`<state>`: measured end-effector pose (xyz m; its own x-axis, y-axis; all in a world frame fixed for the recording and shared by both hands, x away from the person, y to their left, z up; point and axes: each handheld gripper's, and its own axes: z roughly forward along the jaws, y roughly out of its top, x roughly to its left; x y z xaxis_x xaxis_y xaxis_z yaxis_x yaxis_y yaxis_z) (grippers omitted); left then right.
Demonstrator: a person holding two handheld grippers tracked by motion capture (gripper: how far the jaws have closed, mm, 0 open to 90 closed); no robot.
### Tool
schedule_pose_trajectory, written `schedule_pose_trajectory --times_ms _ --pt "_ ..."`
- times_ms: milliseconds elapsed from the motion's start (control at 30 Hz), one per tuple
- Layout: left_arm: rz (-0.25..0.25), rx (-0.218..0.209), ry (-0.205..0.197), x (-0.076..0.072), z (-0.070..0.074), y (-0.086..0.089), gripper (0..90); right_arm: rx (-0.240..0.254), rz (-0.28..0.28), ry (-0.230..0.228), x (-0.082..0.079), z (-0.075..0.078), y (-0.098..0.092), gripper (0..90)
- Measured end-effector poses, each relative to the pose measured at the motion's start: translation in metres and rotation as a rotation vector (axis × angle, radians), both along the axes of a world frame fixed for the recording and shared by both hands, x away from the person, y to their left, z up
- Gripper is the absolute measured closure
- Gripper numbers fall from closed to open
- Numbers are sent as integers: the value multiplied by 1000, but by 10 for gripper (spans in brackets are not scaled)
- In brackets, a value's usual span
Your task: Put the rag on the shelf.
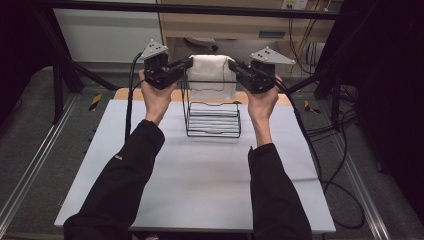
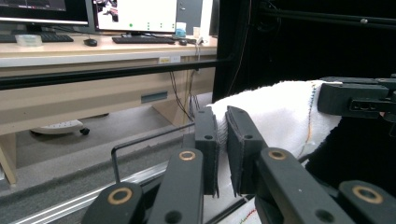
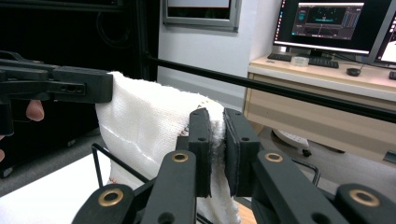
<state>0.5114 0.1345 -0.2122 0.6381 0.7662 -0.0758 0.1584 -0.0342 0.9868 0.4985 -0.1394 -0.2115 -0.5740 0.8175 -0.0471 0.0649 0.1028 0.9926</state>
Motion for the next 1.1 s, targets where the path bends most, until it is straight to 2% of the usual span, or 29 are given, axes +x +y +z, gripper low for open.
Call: schedule_pose_trajectory --times_ms 267,533,733,1100 --pt "-17 3 2 -6 -3 2 827 -7 14 3 -6 -4 -2 823" --pt "-42 32 14 -13 -7 5 823 -17 38 8 -13 -9 -2 821" --pt "-59 46 34 -18 -10 7 818 -43 48 10 -19 -13 -3 820" --pt "-83 77 52 -32 -20 7 770 -50 72 27 -29 -28 -6 818"
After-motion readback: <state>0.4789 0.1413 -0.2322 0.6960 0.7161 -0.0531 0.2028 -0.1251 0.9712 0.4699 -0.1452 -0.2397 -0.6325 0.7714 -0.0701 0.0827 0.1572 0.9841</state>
